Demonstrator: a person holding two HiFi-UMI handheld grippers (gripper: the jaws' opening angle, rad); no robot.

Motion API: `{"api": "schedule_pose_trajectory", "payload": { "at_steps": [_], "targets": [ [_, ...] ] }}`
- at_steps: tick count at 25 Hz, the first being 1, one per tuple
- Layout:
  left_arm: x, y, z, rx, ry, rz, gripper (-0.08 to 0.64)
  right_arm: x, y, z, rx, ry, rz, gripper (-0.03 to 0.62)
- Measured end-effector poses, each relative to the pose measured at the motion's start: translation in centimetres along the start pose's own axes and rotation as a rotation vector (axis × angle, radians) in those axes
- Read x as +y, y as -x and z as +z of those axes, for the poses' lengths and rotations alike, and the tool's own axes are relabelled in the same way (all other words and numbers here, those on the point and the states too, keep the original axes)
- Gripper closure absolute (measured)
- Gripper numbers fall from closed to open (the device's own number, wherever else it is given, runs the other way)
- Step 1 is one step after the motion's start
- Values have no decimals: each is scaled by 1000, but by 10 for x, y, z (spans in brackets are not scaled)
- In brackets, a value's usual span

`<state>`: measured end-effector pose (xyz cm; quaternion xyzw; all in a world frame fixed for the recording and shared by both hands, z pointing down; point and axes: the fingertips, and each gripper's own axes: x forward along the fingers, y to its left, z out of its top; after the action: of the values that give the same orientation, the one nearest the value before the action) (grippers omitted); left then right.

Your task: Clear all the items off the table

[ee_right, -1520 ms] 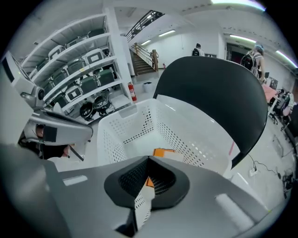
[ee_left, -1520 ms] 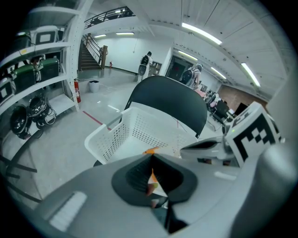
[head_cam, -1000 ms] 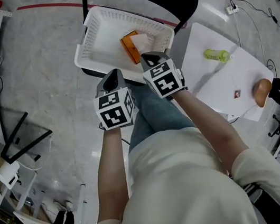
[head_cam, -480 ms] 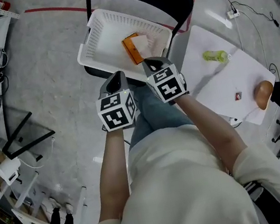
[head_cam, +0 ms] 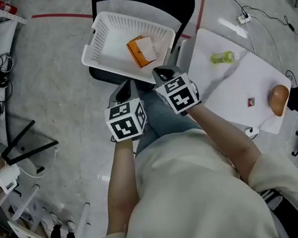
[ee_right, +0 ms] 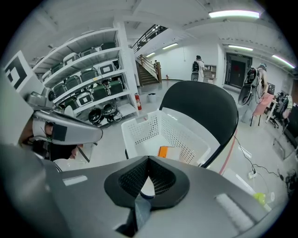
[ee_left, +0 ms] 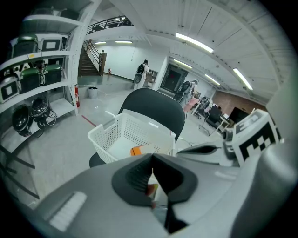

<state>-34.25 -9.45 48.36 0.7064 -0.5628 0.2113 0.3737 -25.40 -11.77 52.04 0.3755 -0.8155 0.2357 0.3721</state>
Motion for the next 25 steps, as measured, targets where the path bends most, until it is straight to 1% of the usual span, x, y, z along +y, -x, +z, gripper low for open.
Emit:
{"api": "schedule_pose_trajectory", "payload": {
  "at_steps": [7, 12, 18, 25],
  "targets": [
    [-19, 26, -16, -38, -4, 6, 552, 6, 33, -21, -28, 16, 7, 594],
    [-30, 41, -31, -57, -3, 15, 552, 4, 55, -38, -50, 9, -6, 594],
    [-44, 52, -50, -48, -1, 16, 552, -2, 80, -62, -48, -21, -27, 594],
    [-60, 53, -57, -28, -5, 10, 552, -21, 97, -80, -41, -75, -59, 594]
  ]
}}
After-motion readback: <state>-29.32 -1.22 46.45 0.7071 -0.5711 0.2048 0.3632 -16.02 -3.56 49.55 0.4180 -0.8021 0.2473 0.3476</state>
